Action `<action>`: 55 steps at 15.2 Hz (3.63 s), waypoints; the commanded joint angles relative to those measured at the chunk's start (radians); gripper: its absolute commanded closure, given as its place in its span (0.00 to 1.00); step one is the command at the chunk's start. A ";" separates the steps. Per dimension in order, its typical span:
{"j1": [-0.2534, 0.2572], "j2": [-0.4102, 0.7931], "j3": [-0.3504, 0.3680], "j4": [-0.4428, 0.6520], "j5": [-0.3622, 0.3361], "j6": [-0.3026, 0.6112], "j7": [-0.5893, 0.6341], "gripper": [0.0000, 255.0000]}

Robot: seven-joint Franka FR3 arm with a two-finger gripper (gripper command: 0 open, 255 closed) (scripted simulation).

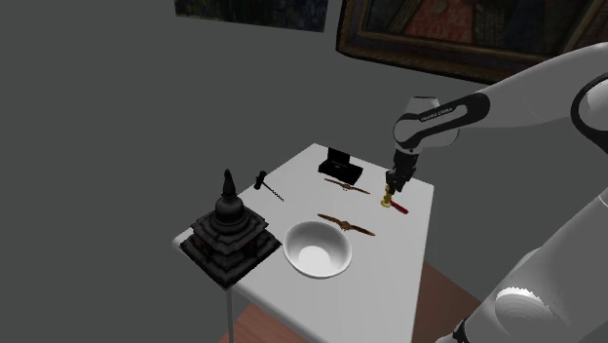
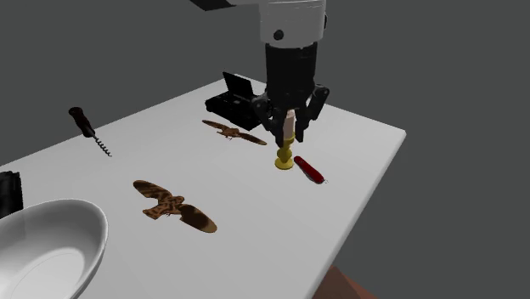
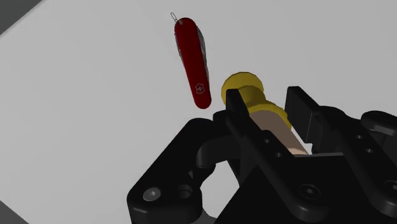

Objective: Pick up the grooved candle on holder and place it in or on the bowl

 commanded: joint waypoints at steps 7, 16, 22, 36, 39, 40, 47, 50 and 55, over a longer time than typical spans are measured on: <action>0.000 -0.057 0.007 0.057 -0.017 -0.112 0.011 1.00; 0.002 -0.103 0.017 0.137 -0.027 -0.235 0.016 1.00; 0.003 -0.122 0.023 0.197 -0.030 -0.314 0.017 1.00; 0.127 -0.336 0.264 0.014 0.013 -0.366 0.369 1.00; 0.158 -0.353 0.318 0.003 0.040 -0.376 0.441 1.00; 0.169 -0.357 0.336 0.001 0.049 -0.379 0.465 1.00; 0.243 -0.349 0.461 0.023 0.115 -0.395 0.633 1.00; 0.273 -0.329 0.513 0.048 0.141 -0.399 0.705 1.00; 0.308 -0.289 0.579 0.082 0.167 -0.390 0.795 1.00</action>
